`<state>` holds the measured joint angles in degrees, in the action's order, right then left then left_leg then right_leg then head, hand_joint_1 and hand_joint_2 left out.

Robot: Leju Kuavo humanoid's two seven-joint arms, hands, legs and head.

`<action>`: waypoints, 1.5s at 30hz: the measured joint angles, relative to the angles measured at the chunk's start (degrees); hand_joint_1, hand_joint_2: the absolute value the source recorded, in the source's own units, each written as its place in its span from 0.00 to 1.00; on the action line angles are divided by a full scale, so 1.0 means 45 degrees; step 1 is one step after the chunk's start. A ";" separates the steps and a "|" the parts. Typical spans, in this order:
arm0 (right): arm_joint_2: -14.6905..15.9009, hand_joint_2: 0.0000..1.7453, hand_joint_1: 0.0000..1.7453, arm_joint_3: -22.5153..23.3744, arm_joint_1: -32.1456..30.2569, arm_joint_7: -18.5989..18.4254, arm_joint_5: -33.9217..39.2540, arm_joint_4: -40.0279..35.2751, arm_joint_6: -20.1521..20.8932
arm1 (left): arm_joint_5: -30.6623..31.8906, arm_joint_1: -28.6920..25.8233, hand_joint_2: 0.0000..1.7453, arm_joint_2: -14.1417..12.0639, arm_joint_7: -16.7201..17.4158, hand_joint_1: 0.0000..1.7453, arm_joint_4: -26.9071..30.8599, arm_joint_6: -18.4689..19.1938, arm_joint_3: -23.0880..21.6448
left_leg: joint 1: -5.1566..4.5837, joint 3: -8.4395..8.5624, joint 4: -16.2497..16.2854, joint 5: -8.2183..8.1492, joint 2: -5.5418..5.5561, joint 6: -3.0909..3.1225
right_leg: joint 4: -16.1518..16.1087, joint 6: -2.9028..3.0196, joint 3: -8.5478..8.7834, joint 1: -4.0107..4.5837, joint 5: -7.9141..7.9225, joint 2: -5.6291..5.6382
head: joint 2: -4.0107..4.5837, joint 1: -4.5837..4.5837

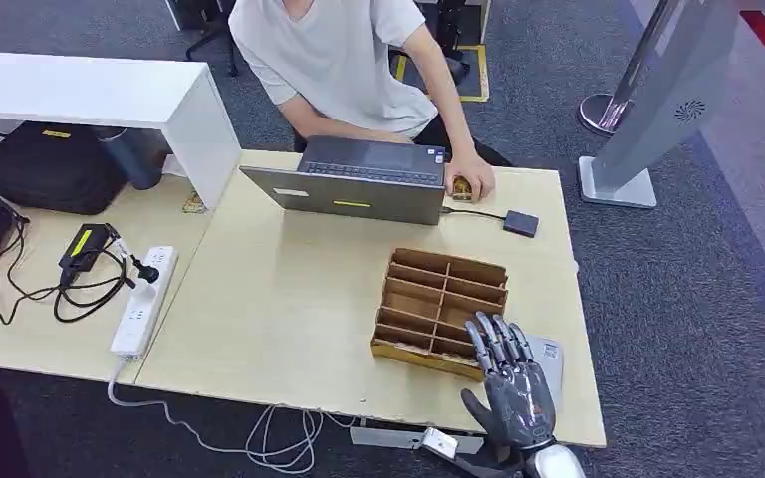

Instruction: Pass the card to the sensor for recognition and then transmit it.

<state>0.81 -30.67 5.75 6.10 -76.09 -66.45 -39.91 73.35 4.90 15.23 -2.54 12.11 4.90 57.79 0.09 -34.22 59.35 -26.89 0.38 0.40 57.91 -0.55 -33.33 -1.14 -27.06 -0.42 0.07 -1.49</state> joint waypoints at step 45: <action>-0.0486 1.00 1.00 0.0121 0.0697 0.0238 0.1166 0.1749 -0.0005 | 0.0136 0.0021 1.00 0.0000 0.0044 0.00 -0.0005 0.0024 -0.0015 | 0.0000 0.0001 0.0001 0.0000 0.0000 0.0000 | 0.0000 0.0000 -0.0001 0.0000 0.0000 0.0000 | 0.0000 -0.0005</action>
<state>-1.38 -30.12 8.89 7.17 -70.84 -58.58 -39.93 73.96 4.99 15.23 -2.34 12.09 5.01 57.72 0.09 -34.22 59.35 -26.89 0.38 0.40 57.91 -0.55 -33.33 -1.13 -27.06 -0.42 0.07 -1.51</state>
